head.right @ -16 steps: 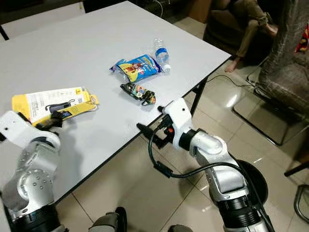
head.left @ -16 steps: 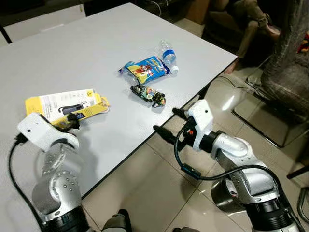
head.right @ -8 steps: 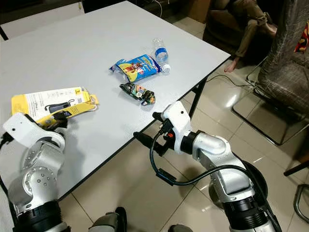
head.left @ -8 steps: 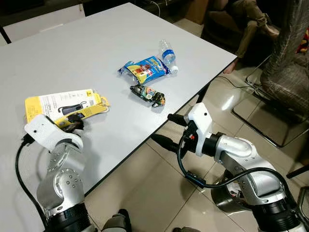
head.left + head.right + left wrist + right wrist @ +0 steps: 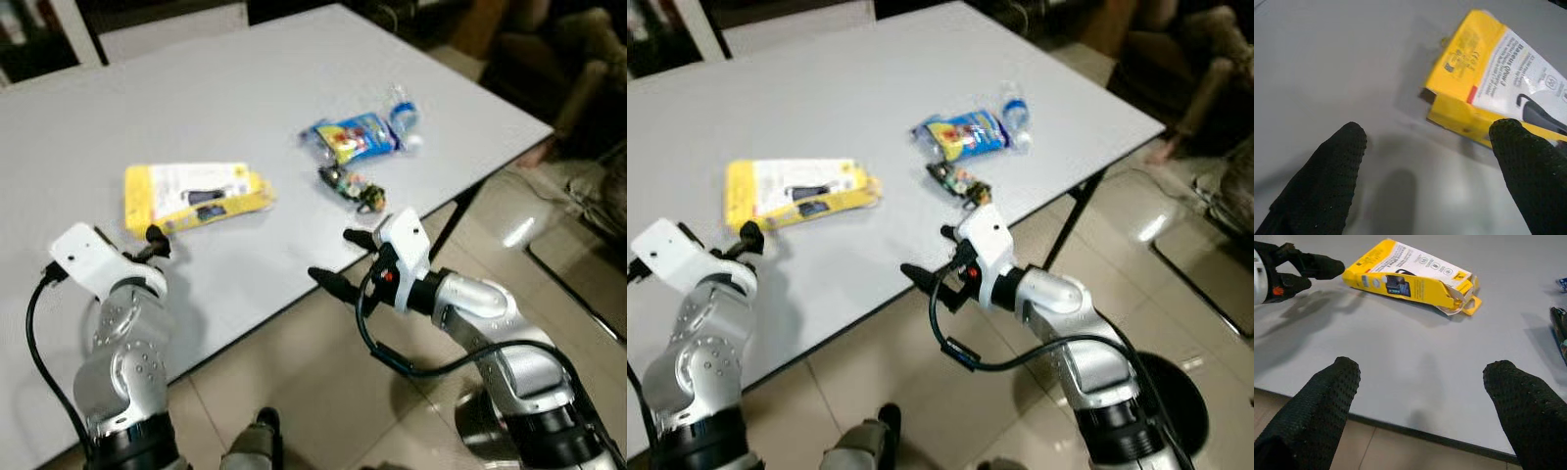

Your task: Picking trash to rubbish bin

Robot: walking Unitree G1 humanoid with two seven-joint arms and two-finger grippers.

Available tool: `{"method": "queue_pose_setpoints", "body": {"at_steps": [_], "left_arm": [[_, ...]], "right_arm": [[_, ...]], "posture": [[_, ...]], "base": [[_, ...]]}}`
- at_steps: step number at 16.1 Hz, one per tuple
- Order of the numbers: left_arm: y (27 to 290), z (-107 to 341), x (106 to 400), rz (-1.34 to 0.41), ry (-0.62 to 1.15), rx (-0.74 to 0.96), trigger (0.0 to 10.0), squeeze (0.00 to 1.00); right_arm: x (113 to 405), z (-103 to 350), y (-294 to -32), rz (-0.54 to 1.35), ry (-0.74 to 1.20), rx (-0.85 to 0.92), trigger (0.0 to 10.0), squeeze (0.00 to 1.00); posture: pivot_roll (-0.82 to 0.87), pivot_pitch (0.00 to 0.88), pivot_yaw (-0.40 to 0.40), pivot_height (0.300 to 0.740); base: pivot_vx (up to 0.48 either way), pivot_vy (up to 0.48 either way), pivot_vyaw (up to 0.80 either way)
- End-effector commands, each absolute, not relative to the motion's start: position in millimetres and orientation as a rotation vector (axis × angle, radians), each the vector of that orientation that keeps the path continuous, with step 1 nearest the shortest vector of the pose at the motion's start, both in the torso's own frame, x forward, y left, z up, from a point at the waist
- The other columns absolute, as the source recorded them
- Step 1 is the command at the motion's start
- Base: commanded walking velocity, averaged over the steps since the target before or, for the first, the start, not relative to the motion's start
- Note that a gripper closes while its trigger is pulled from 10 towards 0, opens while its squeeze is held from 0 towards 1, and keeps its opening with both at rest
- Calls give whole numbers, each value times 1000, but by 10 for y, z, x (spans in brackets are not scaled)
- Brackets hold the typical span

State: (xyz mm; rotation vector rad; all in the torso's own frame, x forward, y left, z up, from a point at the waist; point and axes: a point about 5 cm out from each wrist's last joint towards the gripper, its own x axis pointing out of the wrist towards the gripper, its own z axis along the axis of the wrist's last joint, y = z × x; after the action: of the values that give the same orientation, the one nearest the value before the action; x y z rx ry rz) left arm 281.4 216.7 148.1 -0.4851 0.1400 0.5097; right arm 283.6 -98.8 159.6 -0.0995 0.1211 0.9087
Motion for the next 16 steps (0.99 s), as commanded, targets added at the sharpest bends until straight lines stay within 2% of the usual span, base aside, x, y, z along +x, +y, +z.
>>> {"method": "queue_pose_setpoints", "body": {"at_steps": [1,5,16], "left_arm": [[2133,1463,2831,481,145,-471,10000,0],[2131,1472,2845,467,136,-458,10000,0],[2128,1433,2863,463,151,-464,10000,0]], "right_arm": [[2861,1579,-1027,878,127,-112,10000,0],[2877,1579,-1036,857,120,-117,10000,0],[2870,1568,-1005,850,110,-129,10000,0]], "posture": [[-104,159,-16,740],[-109,162,-17,740],[-109,162,-7,740]], "base": [[0,0,0],[0,-71,0],[0,-421,0]]}}
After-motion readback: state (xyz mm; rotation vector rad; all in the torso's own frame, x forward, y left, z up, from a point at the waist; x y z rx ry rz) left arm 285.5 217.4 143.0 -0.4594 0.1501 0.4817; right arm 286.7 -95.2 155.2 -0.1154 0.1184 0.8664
